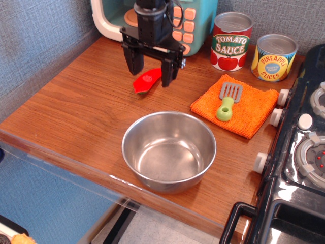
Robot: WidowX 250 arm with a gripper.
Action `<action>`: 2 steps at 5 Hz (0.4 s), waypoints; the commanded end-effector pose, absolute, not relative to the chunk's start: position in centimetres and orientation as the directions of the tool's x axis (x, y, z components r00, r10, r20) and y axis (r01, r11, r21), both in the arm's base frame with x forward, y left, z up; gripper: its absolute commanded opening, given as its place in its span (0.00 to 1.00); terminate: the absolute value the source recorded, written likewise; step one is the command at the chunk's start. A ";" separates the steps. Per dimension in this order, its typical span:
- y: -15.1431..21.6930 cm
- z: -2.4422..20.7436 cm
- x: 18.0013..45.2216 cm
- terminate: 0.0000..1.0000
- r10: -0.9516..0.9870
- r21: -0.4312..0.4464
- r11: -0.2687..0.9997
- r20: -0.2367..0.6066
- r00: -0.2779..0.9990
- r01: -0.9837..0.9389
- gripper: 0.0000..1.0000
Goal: Move bowl to just under the microwave
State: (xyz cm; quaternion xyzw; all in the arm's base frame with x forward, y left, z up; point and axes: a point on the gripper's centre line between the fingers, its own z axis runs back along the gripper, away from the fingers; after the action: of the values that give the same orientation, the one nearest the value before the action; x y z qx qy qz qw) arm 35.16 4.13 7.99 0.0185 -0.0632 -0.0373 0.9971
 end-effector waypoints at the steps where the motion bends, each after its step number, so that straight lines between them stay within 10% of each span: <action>1: 2.6 10.1 31.8 0.00 -0.099 0.038 0.995 0.191 0.977 0.093 1.00; 2: 2.3 8.0 30.5 0.00 -0.110 0.015 0.994 0.117 0.987 0.109 1.00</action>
State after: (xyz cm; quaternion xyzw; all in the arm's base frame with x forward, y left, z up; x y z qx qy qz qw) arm 30.11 2.36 6.91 0.0013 -0.0424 -0.0507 0.9978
